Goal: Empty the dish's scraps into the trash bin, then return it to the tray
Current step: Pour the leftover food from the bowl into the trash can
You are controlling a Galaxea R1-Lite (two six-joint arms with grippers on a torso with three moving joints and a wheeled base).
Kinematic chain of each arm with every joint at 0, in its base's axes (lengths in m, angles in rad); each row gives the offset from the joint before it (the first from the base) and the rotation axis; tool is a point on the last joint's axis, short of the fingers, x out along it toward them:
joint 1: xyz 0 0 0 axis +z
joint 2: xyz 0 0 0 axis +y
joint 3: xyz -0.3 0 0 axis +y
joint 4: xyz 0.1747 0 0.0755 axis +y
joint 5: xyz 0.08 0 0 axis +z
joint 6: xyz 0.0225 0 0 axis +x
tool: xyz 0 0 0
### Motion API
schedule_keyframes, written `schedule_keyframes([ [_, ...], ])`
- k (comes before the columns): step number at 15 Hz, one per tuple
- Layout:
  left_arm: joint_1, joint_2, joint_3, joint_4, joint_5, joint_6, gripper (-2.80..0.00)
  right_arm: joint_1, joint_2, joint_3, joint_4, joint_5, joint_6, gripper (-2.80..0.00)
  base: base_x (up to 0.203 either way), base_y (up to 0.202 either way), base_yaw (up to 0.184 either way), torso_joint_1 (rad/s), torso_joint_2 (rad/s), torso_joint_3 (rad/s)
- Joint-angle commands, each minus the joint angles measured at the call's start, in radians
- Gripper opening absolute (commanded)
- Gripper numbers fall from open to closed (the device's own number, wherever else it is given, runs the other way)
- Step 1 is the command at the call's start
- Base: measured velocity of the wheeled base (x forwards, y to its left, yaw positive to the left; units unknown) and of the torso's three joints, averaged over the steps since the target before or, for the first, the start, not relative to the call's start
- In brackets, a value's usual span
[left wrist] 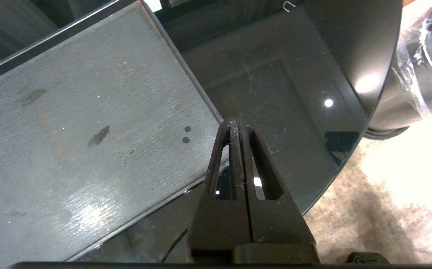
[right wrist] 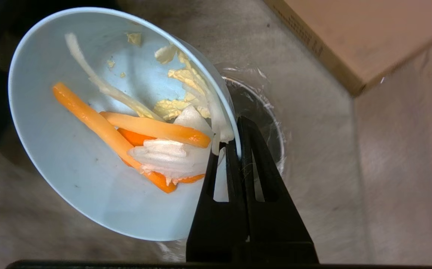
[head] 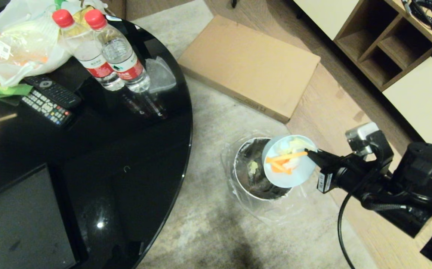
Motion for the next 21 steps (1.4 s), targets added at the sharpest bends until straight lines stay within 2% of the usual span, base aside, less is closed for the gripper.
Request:
schedule_keyframes([
  [1,0.0,0.0,0.0,0.0,0.0,0.0,-2.8,-0.004,-0.008,-0.002,-0.006,0.032,-0.144,-2.8,0.0,0.0,0.0,0.0,0.0,0.0],
  [4,0.0,0.0,0.0,0.0,0.001,0.0,-2.8,-0.004,0.019,-0.018,-0.004,0.05,-0.301,-2.8,0.0,0.0,0.0,0.0,0.0,0.0],
  [14,0.0,0.0,0.0,0.0,0.0,0.0,-2.8,-0.028,0.128,-0.197,-0.006,0.045,-0.644,-2.8,0.0,0.0,0.0,0.0,0.0,0.0],
  [18,0.0,0.0,0.0,0.0,0.001,0.0,-2.8,-0.028,0.188,-0.253,-0.156,0.052,-0.741,-2.8,0.0,0.0,0.0,0.0,0.0,0.0],
  [21,0.0,0.0,0.0,0.0,0.0,0.0,-2.8,-0.028,0.21,-0.255,-0.246,0.084,-0.755,-2.8,0.0,0.0,0.0,0.0,0.0,0.0],
])
